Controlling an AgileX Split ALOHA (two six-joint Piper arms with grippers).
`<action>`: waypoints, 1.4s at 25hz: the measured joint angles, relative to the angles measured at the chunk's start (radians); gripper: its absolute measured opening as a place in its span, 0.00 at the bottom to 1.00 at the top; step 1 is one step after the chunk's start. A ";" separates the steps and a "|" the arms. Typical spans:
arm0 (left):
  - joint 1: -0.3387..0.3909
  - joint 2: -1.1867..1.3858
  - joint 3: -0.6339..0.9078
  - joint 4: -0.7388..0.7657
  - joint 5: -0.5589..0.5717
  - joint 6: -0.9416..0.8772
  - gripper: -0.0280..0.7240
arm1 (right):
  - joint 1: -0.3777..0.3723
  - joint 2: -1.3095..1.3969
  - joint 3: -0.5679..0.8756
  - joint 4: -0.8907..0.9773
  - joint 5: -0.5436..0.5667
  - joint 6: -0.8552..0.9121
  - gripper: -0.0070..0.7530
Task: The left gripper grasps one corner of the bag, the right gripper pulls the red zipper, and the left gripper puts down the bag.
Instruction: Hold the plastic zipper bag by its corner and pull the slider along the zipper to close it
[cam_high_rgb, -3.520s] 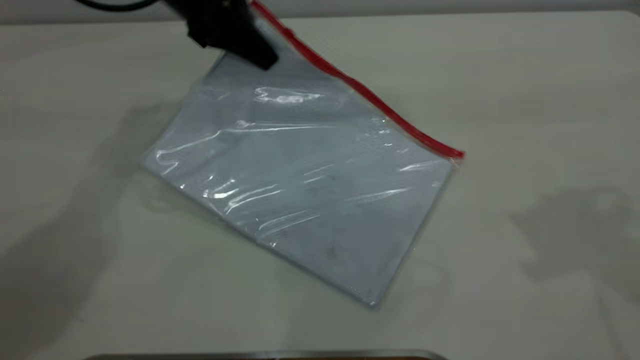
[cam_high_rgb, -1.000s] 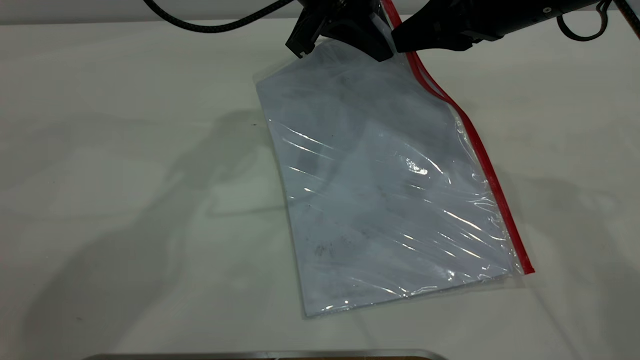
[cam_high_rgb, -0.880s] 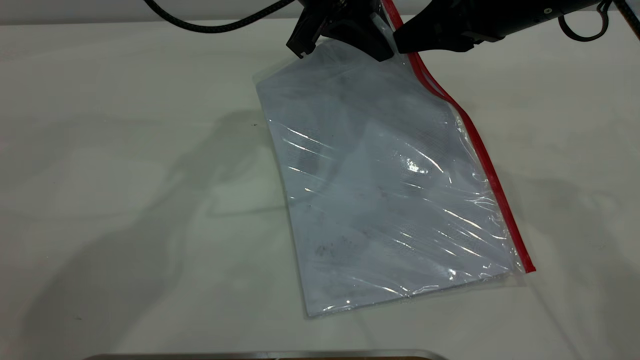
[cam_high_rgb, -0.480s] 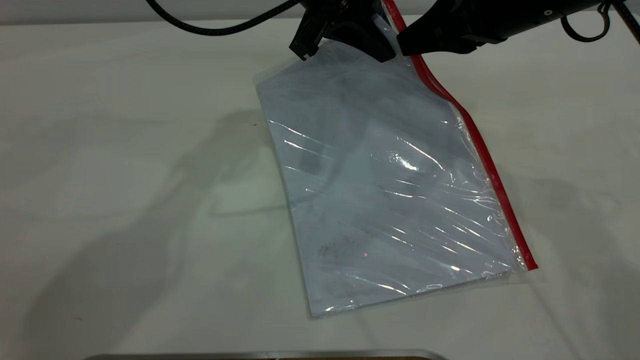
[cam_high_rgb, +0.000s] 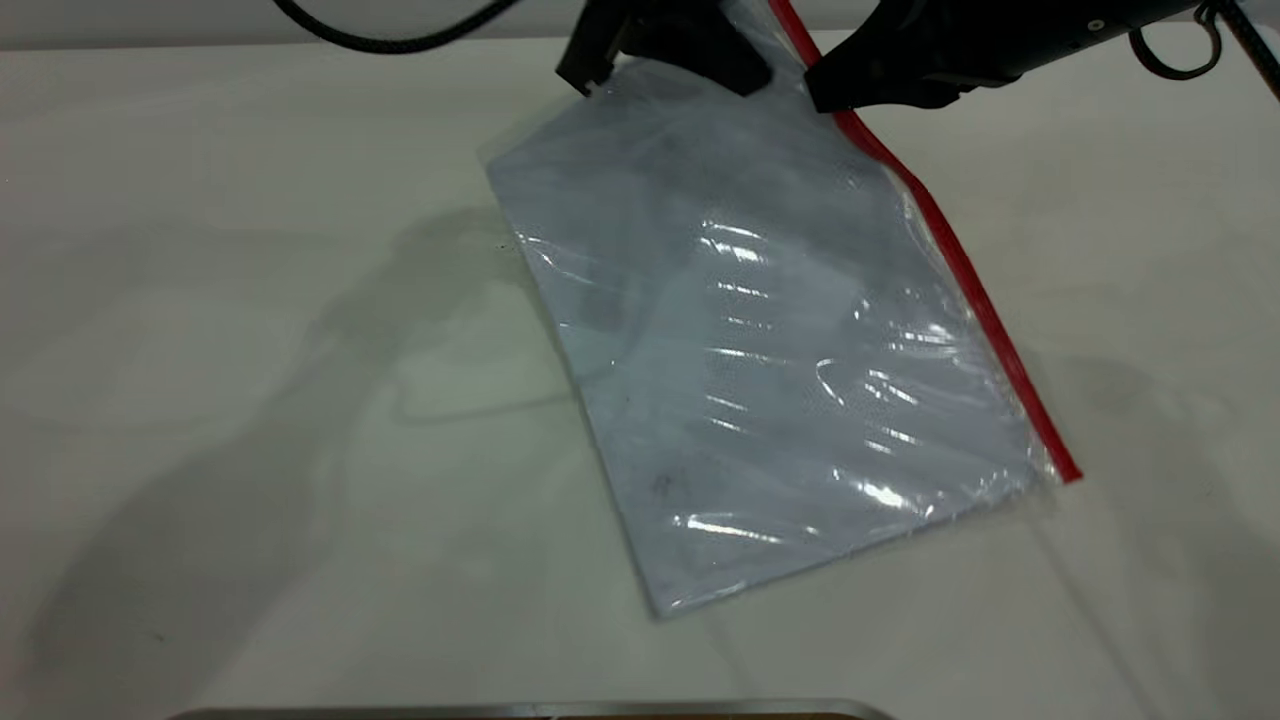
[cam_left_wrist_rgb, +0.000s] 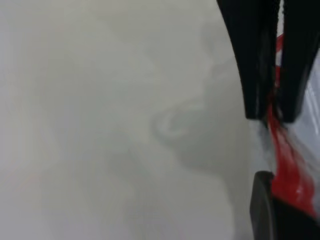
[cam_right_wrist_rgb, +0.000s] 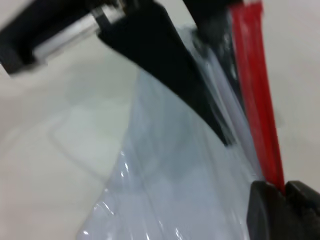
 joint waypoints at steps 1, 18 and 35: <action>0.005 0.000 0.000 -0.003 0.004 0.000 0.11 | 0.000 0.000 0.000 -0.007 -0.012 0.000 0.06; 0.057 0.000 -0.154 0.053 0.143 -0.007 0.11 | 0.000 0.000 0.032 -0.065 -0.222 0.003 0.06; 0.057 0.000 -0.241 0.197 0.188 -0.122 0.11 | -0.002 0.000 0.223 -0.055 -0.263 0.055 0.06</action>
